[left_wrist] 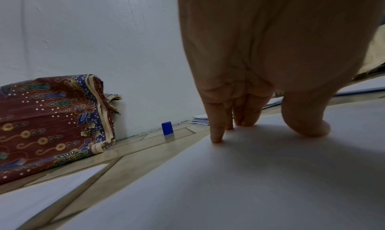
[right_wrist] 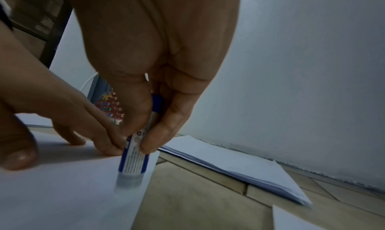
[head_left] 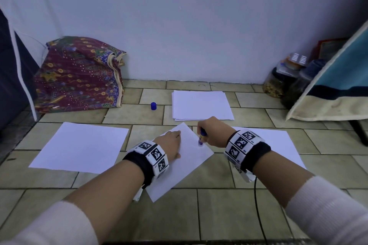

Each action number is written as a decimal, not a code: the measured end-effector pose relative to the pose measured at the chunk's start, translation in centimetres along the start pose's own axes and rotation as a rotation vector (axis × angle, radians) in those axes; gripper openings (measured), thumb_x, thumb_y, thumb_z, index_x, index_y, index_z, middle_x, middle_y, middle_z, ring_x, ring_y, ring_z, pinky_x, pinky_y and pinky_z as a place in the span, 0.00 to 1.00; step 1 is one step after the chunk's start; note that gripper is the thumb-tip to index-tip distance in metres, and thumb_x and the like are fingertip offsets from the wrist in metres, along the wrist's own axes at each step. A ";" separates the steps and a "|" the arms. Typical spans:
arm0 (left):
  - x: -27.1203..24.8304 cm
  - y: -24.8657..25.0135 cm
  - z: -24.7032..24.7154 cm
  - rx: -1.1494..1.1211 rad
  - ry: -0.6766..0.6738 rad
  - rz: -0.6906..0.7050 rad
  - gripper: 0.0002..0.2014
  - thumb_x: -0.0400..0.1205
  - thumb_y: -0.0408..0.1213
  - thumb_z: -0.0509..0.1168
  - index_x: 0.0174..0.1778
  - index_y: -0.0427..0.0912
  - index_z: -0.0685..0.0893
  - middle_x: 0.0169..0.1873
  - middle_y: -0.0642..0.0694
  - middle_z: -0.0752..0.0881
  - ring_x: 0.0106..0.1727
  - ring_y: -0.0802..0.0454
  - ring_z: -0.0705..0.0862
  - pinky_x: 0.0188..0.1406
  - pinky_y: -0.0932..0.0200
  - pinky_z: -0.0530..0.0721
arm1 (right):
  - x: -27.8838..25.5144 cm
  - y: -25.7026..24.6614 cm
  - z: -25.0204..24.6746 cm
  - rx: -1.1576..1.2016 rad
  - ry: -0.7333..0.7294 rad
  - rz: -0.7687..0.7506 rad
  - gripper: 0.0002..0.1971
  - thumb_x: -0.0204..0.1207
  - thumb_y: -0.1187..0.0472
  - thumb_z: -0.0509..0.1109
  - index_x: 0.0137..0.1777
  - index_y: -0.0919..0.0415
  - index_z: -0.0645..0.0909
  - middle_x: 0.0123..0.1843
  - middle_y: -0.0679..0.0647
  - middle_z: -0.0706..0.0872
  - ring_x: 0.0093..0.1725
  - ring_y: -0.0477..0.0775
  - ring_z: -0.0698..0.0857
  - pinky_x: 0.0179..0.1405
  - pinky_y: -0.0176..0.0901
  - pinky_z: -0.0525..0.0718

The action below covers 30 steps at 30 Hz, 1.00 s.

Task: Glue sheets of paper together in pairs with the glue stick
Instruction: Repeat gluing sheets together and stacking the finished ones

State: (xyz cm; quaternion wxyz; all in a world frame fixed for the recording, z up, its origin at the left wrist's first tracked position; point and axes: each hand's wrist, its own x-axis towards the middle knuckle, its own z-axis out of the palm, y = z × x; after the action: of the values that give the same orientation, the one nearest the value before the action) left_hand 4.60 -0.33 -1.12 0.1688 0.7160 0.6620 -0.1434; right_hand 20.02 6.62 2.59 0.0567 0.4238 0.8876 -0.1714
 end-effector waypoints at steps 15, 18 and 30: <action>0.0 -0.7 0.1 0.165 -0.014 0.091 0.30 0.87 0.43 0.57 0.83 0.60 0.52 0.80 0.42 0.55 0.79 0.43 0.59 0.60 0.49 0.79 | -2.8 2.5 -0.4 0.050 0.040 0.039 0.09 0.74 0.62 0.73 0.53 0.62 0.82 0.43 0.49 0.78 0.44 0.50 0.76 0.35 0.31 0.72; -0.5 -0.8 0.2 0.129 0.041 0.042 0.30 0.84 0.48 0.61 0.82 0.53 0.58 0.77 0.41 0.56 0.79 0.44 0.58 0.61 0.50 0.79 | -2.3 3.2 -0.7 0.175 0.191 0.089 0.08 0.73 0.60 0.75 0.49 0.59 0.81 0.44 0.49 0.79 0.44 0.49 0.77 0.37 0.31 0.72; -1.1 -1.0 0.0 0.069 0.072 0.035 0.34 0.78 0.58 0.65 0.78 0.48 0.65 0.74 0.43 0.64 0.74 0.46 0.65 0.61 0.47 0.78 | 1.4 1.1 1.0 0.348 0.290 0.164 0.09 0.74 0.61 0.74 0.52 0.62 0.81 0.48 0.55 0.82 0.44 0.51 0.78 0.39 0.35 0.75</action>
State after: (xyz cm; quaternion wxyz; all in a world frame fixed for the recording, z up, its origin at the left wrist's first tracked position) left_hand 3.55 -1.25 -0.65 0.1227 0.7375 0.6498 -0.1372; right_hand 19.94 7.91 1.01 -0.1314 0.5181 0.8060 -0.2542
